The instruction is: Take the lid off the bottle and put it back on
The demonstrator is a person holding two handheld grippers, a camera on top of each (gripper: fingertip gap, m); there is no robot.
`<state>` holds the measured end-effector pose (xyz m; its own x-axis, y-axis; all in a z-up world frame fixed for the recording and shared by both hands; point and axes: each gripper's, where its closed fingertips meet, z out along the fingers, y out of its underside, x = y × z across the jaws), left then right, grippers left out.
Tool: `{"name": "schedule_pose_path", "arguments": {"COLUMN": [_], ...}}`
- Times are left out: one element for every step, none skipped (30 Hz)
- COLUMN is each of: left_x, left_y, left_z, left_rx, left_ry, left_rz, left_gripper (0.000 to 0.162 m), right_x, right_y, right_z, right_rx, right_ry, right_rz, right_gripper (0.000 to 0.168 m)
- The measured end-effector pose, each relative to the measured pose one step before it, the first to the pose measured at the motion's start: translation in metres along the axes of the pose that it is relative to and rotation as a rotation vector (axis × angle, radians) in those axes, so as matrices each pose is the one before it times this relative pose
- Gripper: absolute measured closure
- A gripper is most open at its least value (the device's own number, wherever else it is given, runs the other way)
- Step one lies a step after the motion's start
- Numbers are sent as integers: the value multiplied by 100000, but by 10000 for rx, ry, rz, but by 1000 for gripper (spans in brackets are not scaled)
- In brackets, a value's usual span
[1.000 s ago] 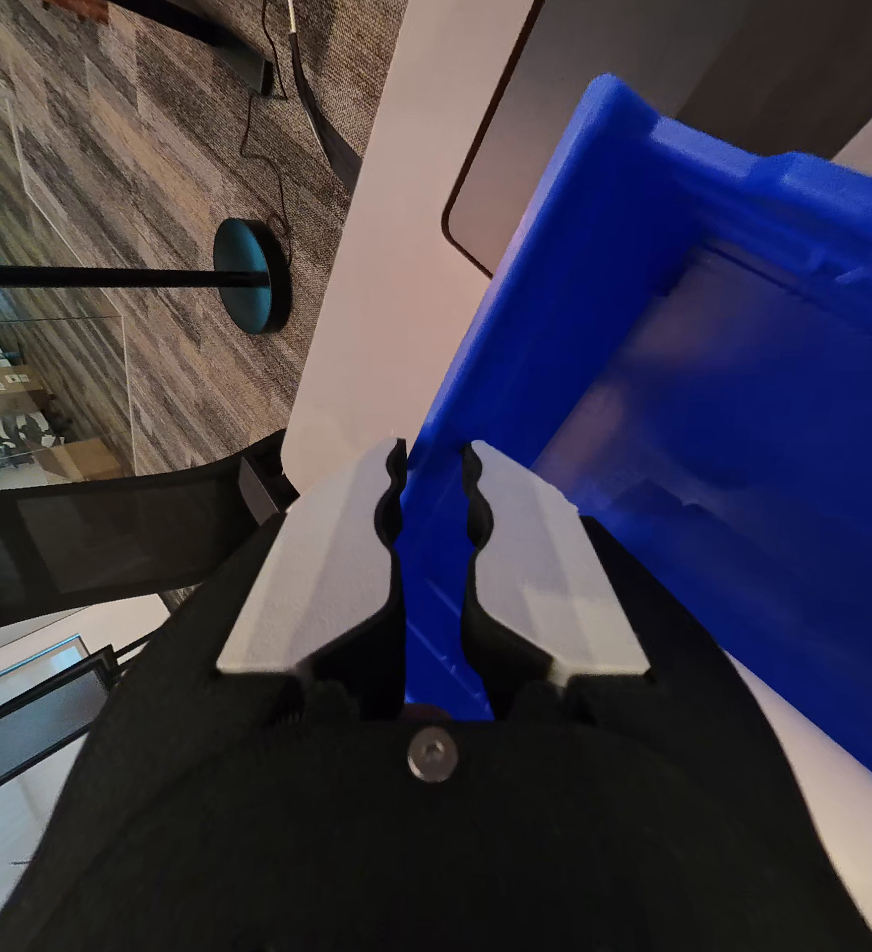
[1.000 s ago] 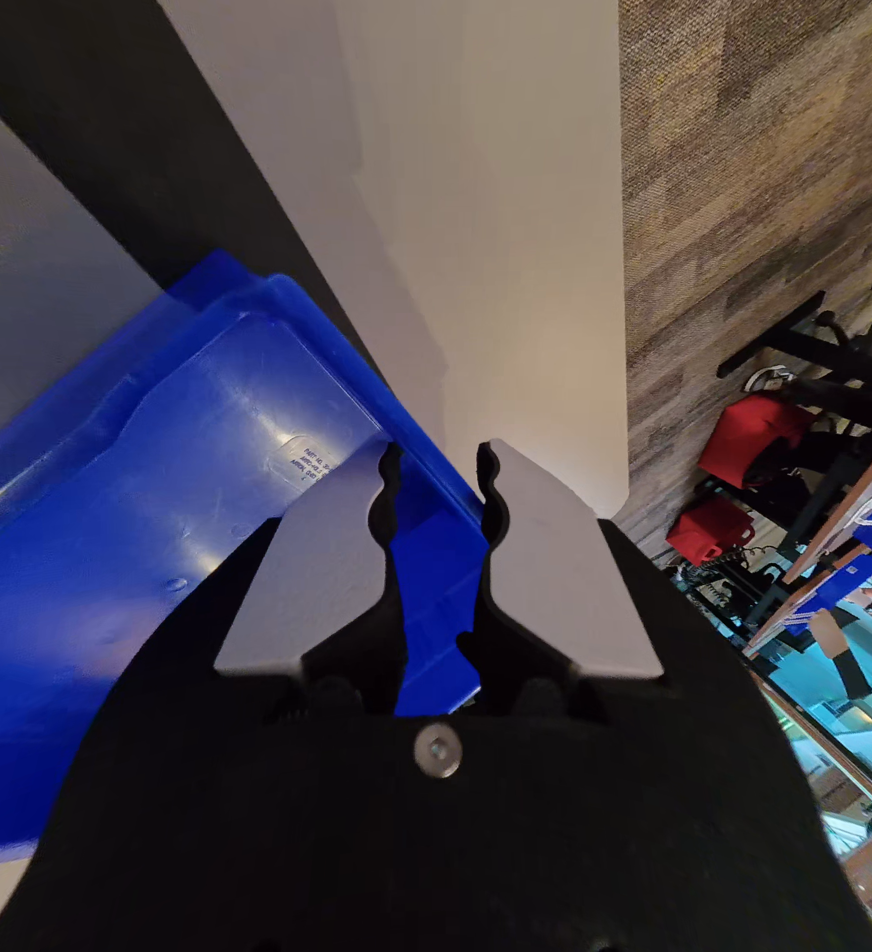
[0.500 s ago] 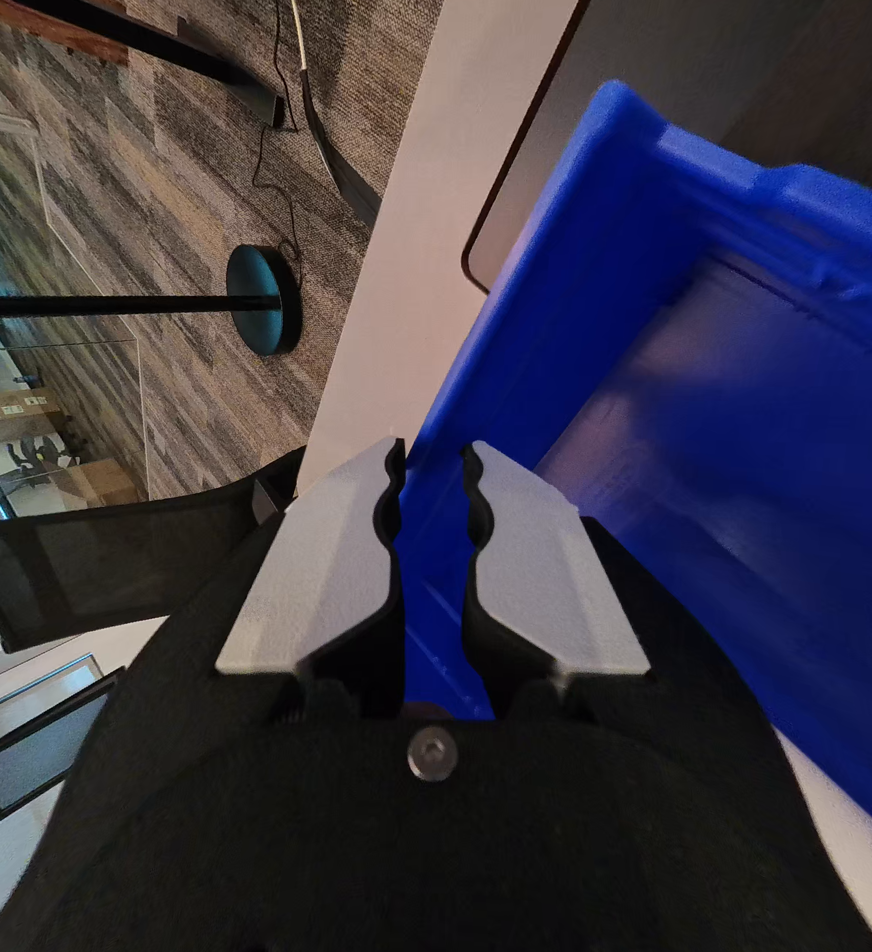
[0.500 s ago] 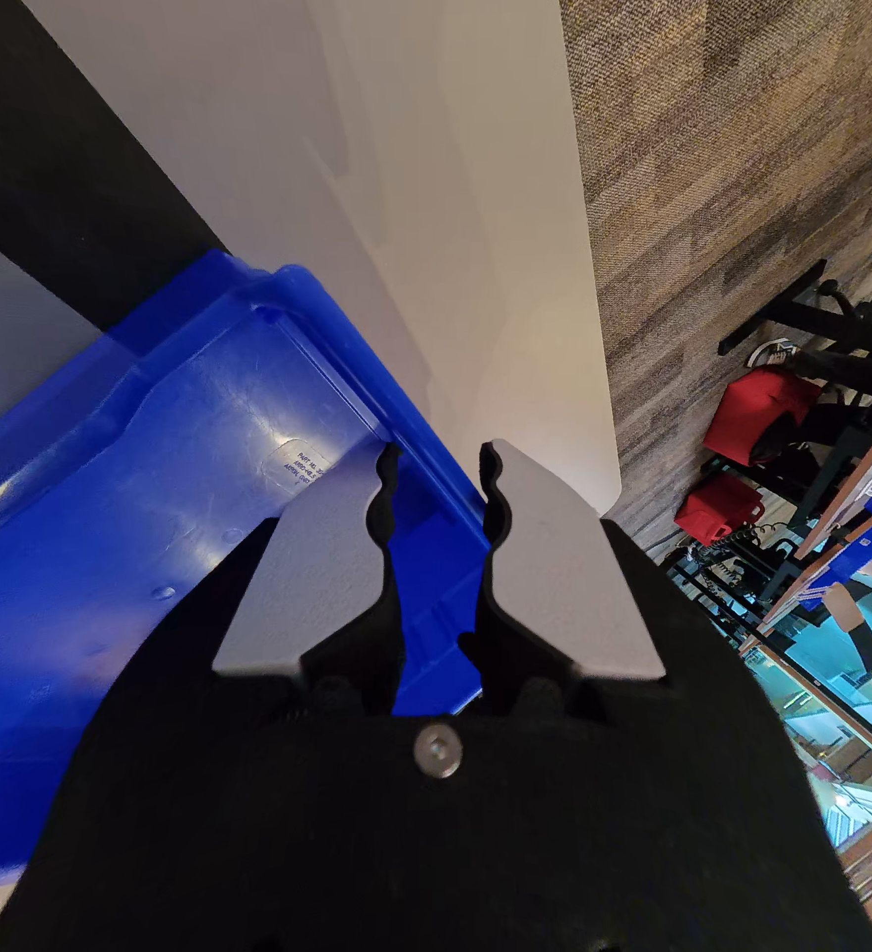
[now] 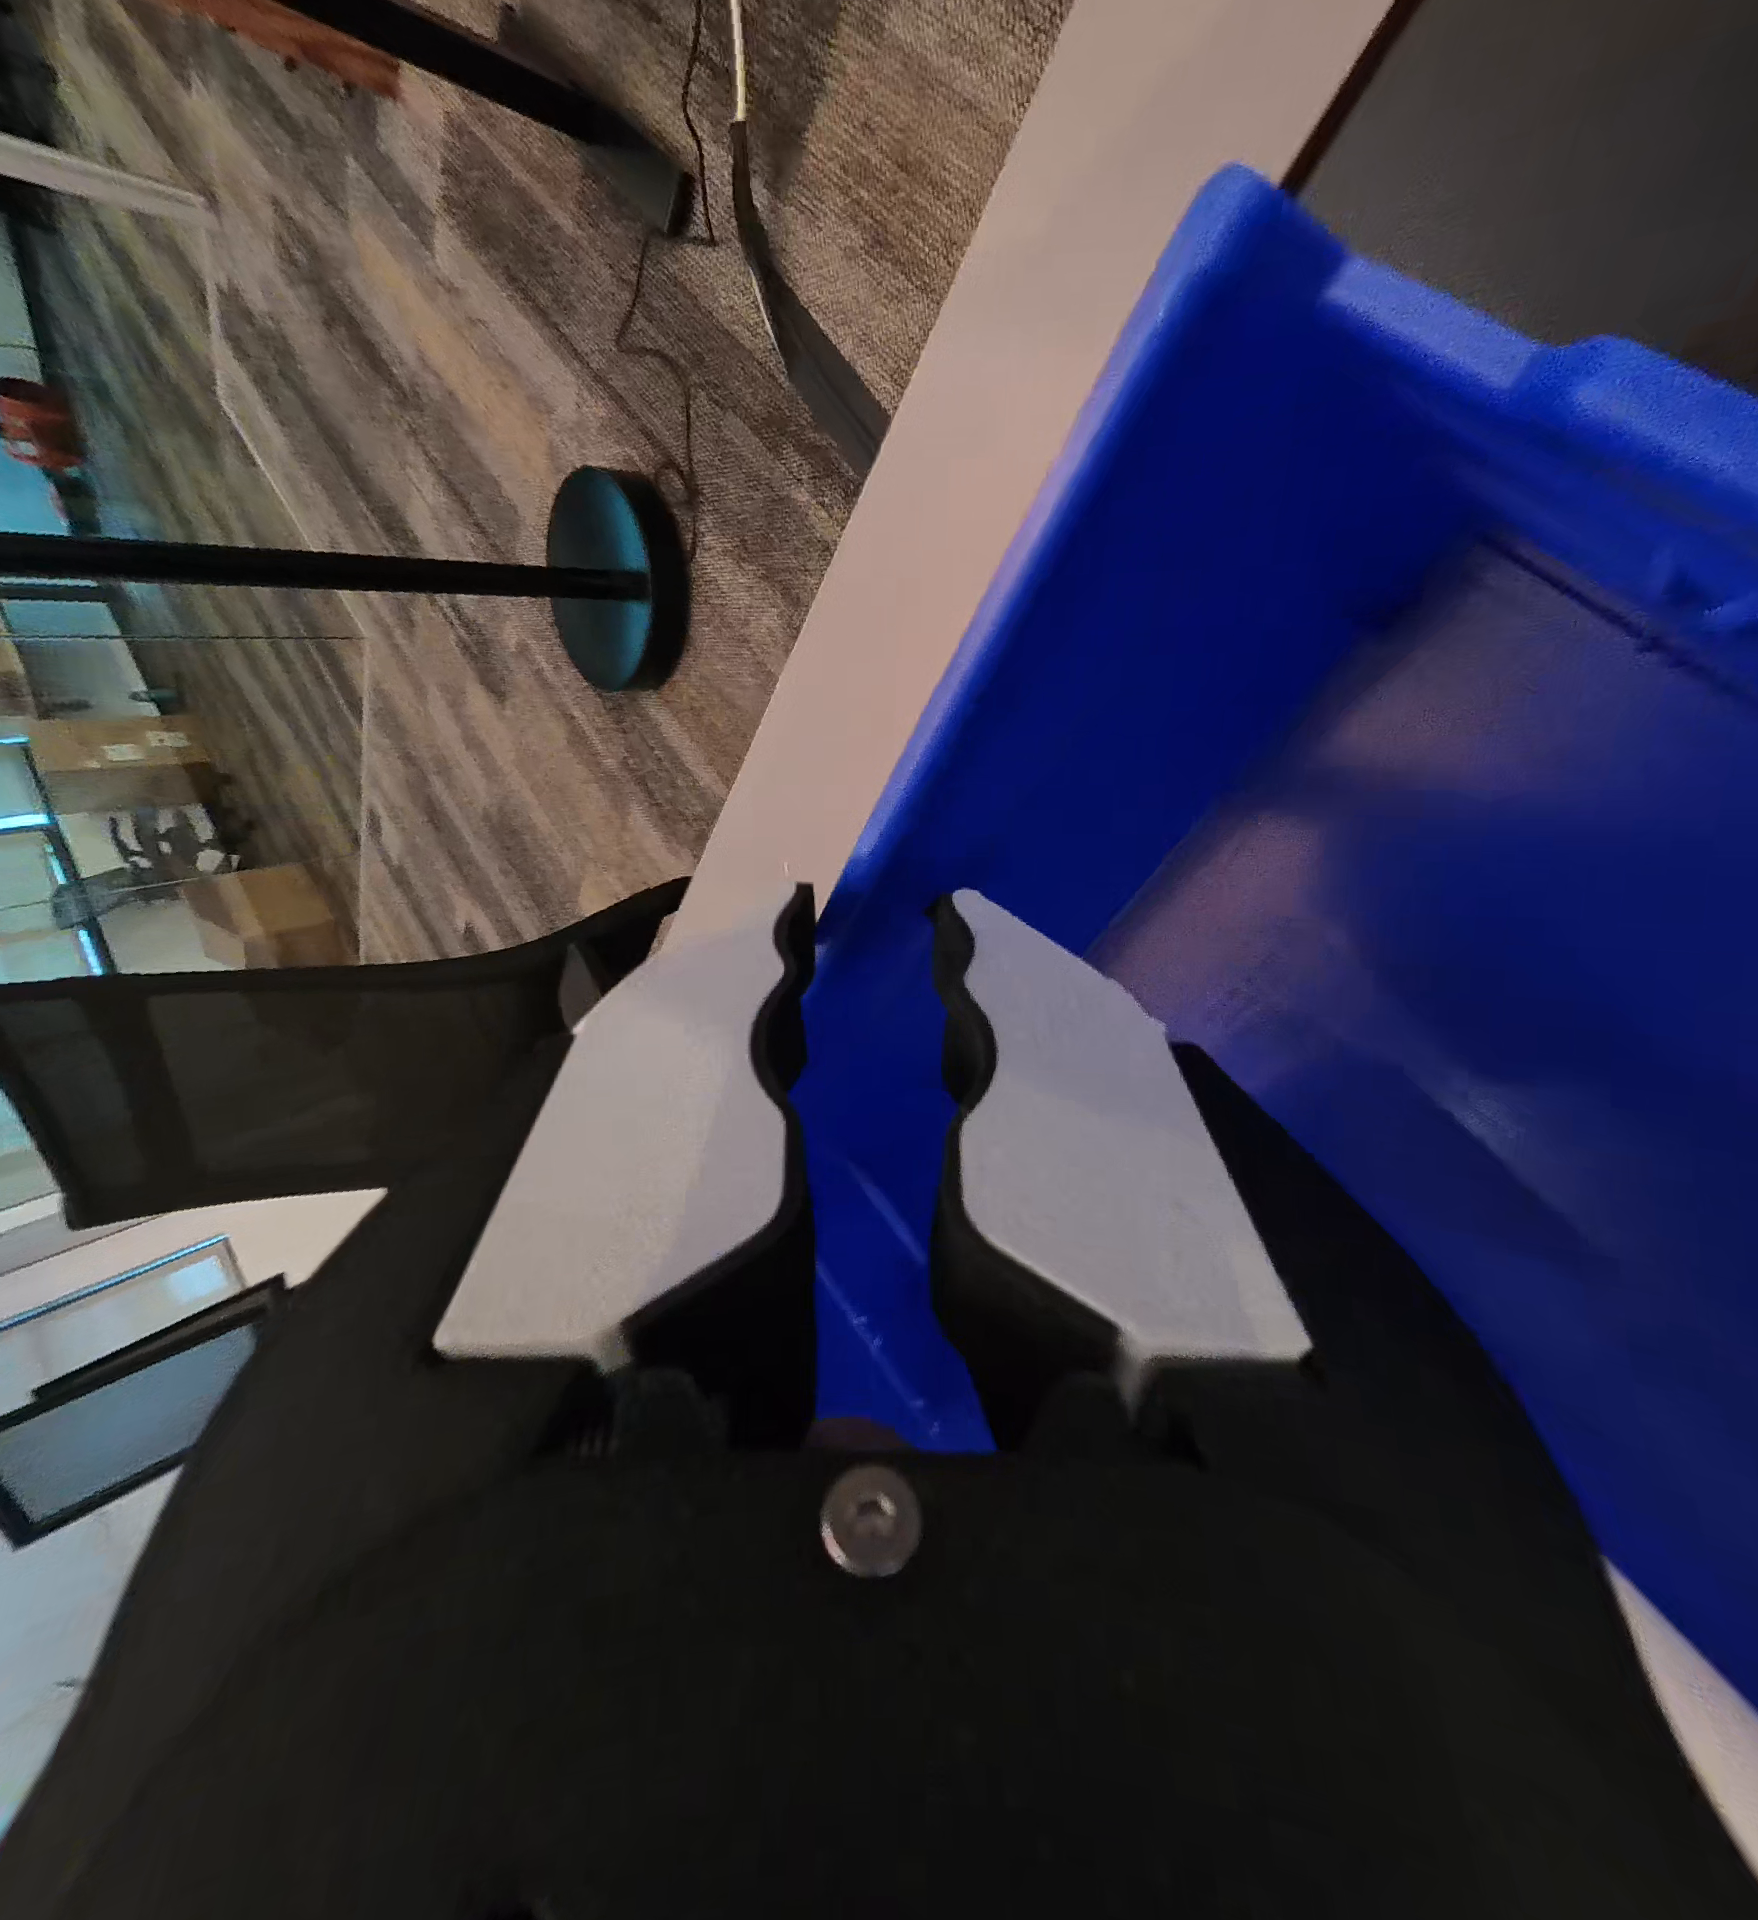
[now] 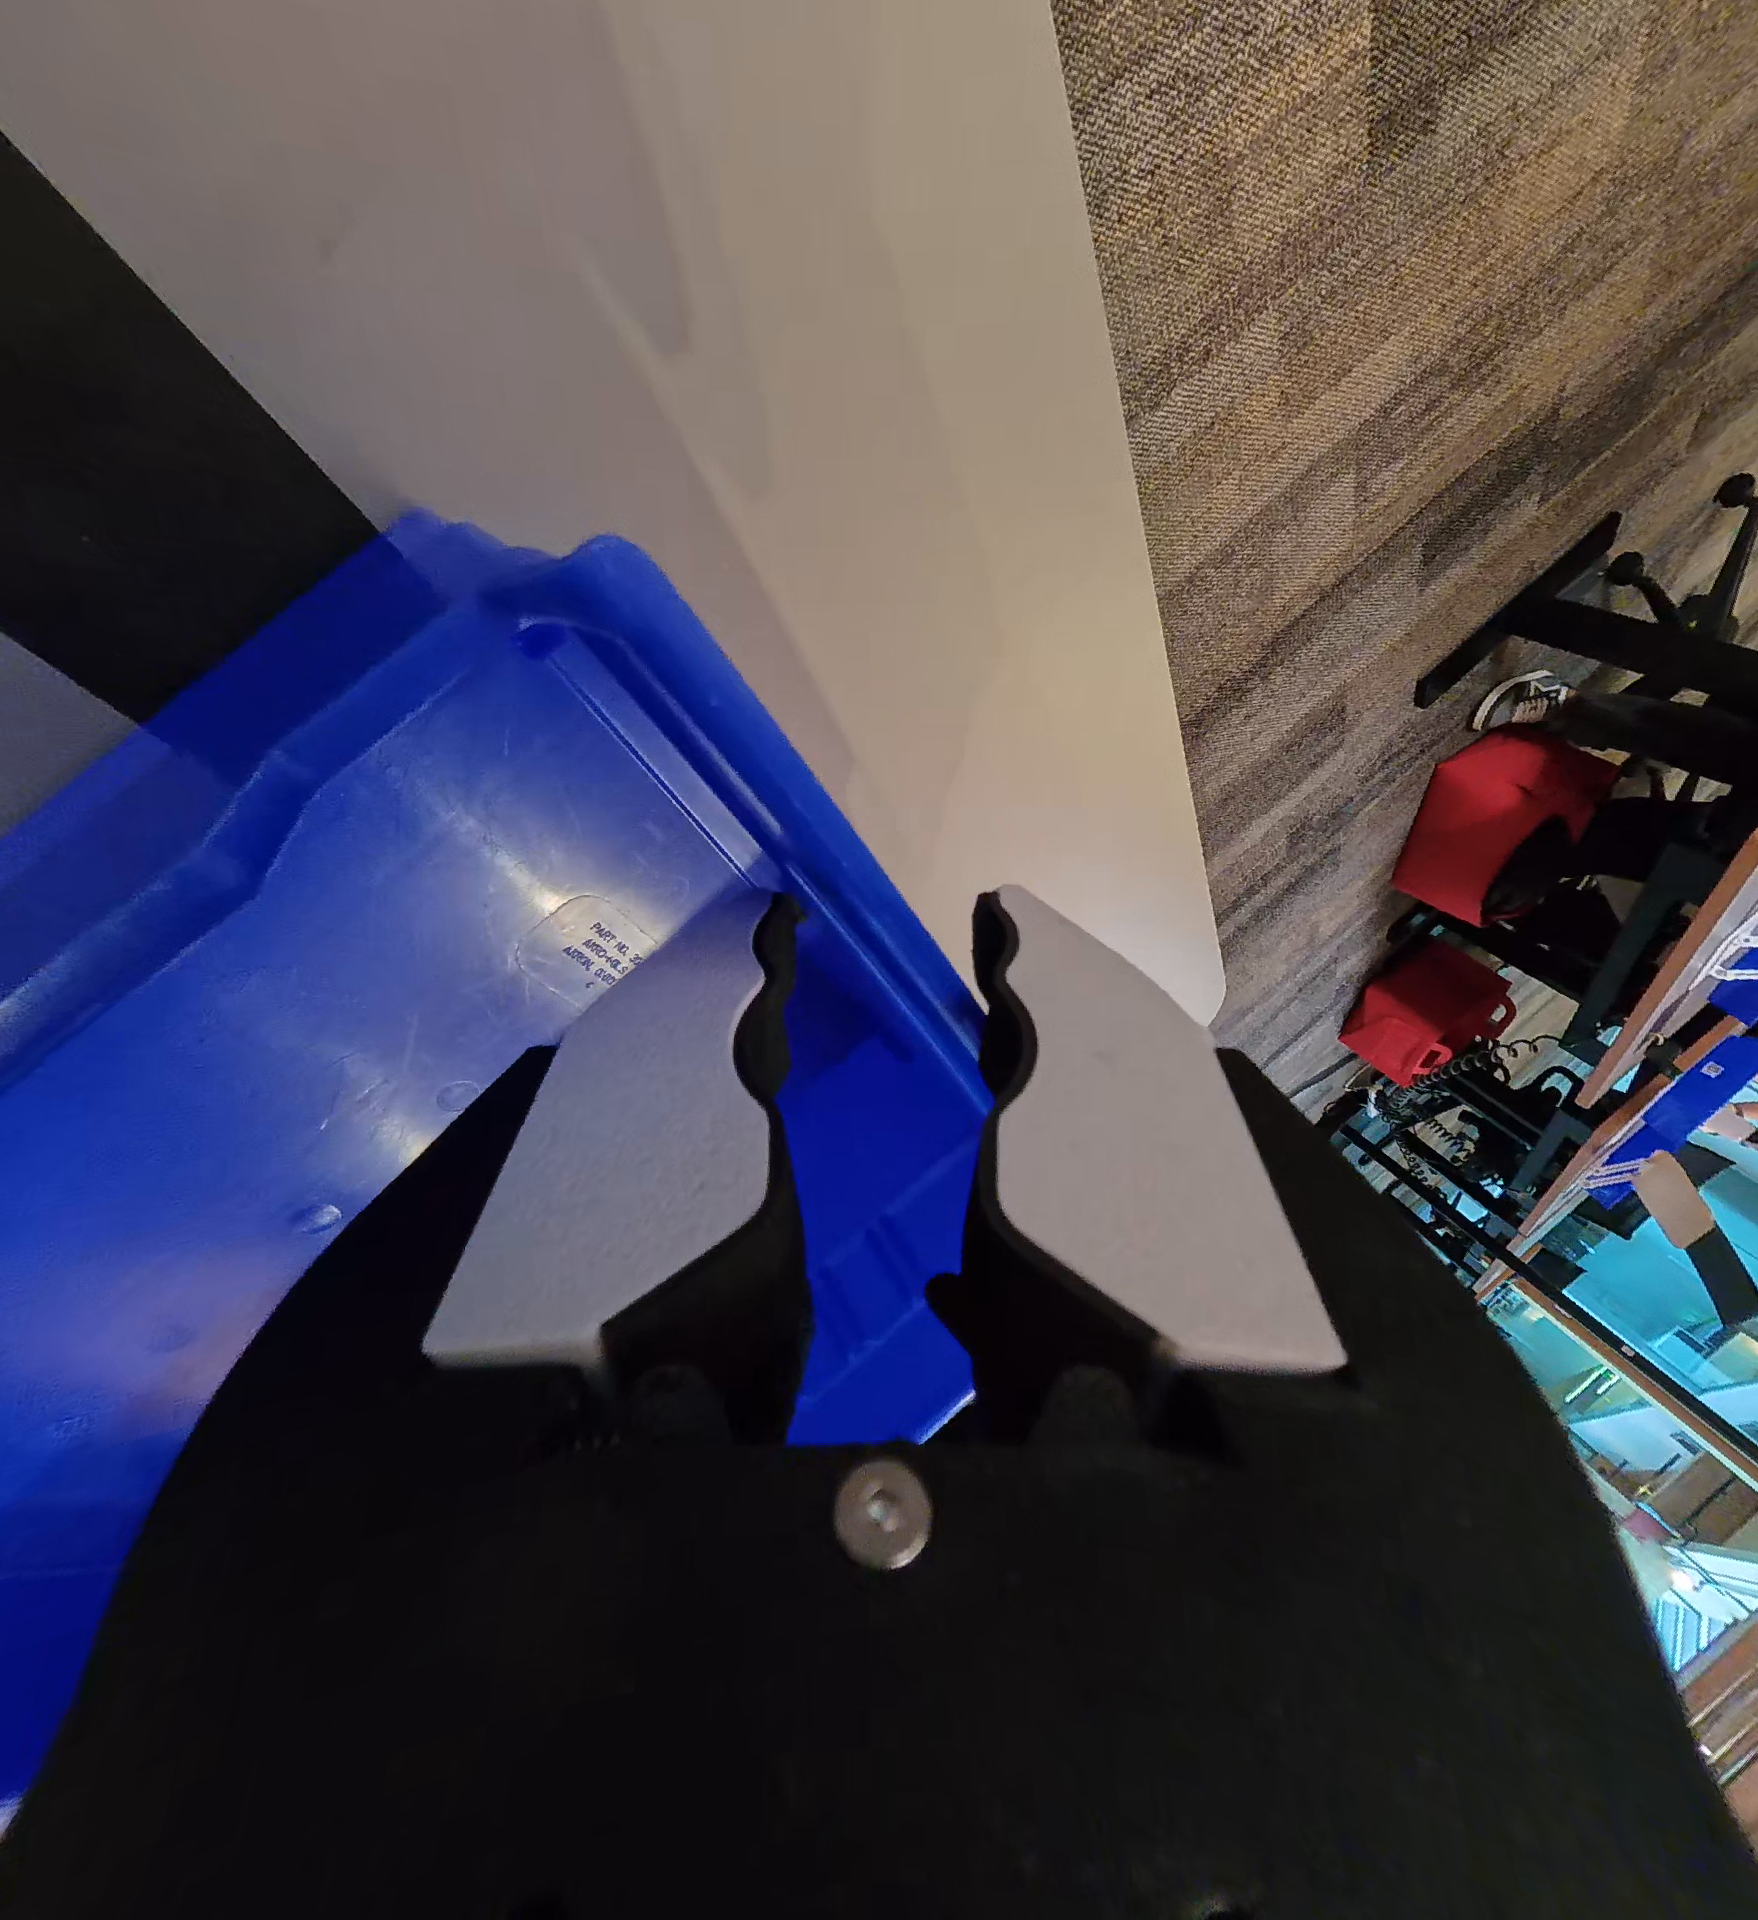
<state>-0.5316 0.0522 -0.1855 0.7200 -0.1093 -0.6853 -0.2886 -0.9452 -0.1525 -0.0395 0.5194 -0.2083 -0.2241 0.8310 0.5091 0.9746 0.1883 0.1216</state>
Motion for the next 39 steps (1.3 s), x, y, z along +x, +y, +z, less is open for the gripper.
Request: {"name": "schedule_pose_path", "arguments": {"left_x": [-13,-26,-37,-13,11,5,11,8,26,96,124,198,324,149,14,-13,-6,-8,-12,-51,-212,-308,-431,-356,-298,-265,-109,-80,140,497,931,1424,1962,2354,2650,2996,3193,3163,3149], "left_y": [-81,-14,-76,-48,27,26,-3,-13,-14,-49,-54,-164,-357,-151,21,1,0,-11,17,86,47,-319,-260,-186,-300,-446,-363,-389,-727,-1030,-1173,-1242,-1106,-869,-780,-621,-514,-488,-448], "left_z": [27,47,44,7,-26,-9,-22,-43,-48,-94,-104,-173,-232,-118,-22,16,10,5,-30,-87,-209,-571,-865,-1124,-1479,-1734,-1837,-2014,-2267,-2435,-2434,-2228,-1883,-1490,-1053,-581,-159,279,686], "left_rx": [66,68,129,121,36,-8,-16,25,94,155,107,125,234,51,-39,10,33,38,27,-37,21,370,342,269,361,466,349,310,505,648,641,608,456,307,276,203,97,93,150], "left_ry": [124,66,-76,-69,44,54,-41,-112,-53,58,64,-5,5,-43,-61,5,70,123,145,134,-5,-86,-159,-99,-117,-113,-36,-89,-53,86,208,296,382,363,370,474,507,461,499], "left_rz": [-184,-14,158,155,-10,-96,18,154,74,24,3,131,223,-18,-47,-51,-86,-77,-65,-160,-347,-320,-312,-328,-328,-342,-347,-297,-259,-313,-400,-304,-125,39,90,103,179,187,90], "left_gripper": [140,140,140,140,140,140,140,140,140,140,140,140,140,140,140,140,139,139,139,137,131,123,120,117,115,115,113,108,105,106,105,105,102,99,95,93,92,91,92], "right_x": [20,14,10,9,-9,-18,-9,0,-8,-7,-11,-31,-101,-83,-35,-6,1,20,38,92,393,733,491,448,346,215,-12,-272,-460,-732,-1194,-1665,-1946,-2287,-2450,-2543,-2694,-2817,-2855], "right_y": [-15,-10,-9,4,19,30,26,26,14,29,20,37,27,-28,-12,-20,-9,-28,-63,-14,32,-191,-404,-382,-326,-328,-455,-564,-547,-529,-643,-751,-720,-707,-656,-505,-375,-253,-16], "right_z": [10,6,8,7,-2,-31,-14,-12,-12,-20,-4,-29,-79,-55,-32,3,11,17,21,-56,-278,-678,-1112,-1431,-1647,-1818,-1973,-2072,-2134,-2168,-2148,-2052,-1827,-1553,-1206,-841,-454,-56,323], "right_rx": [9,15,6,-3,-8,-10,-5,10,14,4,-7,-23,-54,17,43,47,13,-8,21,83,154,381,550,558,513,499,543,592,566,526,589,679,646,568,482,383,326,278,186], "right_ry": [32,43,42,41,37,35,51,55,45,58,68,26,-44,-9,37,17,-10,20,40,73,281,472,256,206,137,94,37,-23,-28,-90,-238,-355,-385,-451,-430,-400,-439,-513,-582], "right_rz": [13,-8,-10,1,6,2,-29,-32,-19,-47,-92,-39,-6,-43,-30,36,82,17,-7,139,363,441,407,427,423,431,372,269,218,217,234,256,284,201,82,32,21,68,90], "right_gripper": [134,134,133,133,133,133,133,133,133,132,132,132,132,132,132,132,132,132,131,130,124,104,94,91,89,87,86,87,87,87,87,88,89,88,87,85,83,83,81]}}
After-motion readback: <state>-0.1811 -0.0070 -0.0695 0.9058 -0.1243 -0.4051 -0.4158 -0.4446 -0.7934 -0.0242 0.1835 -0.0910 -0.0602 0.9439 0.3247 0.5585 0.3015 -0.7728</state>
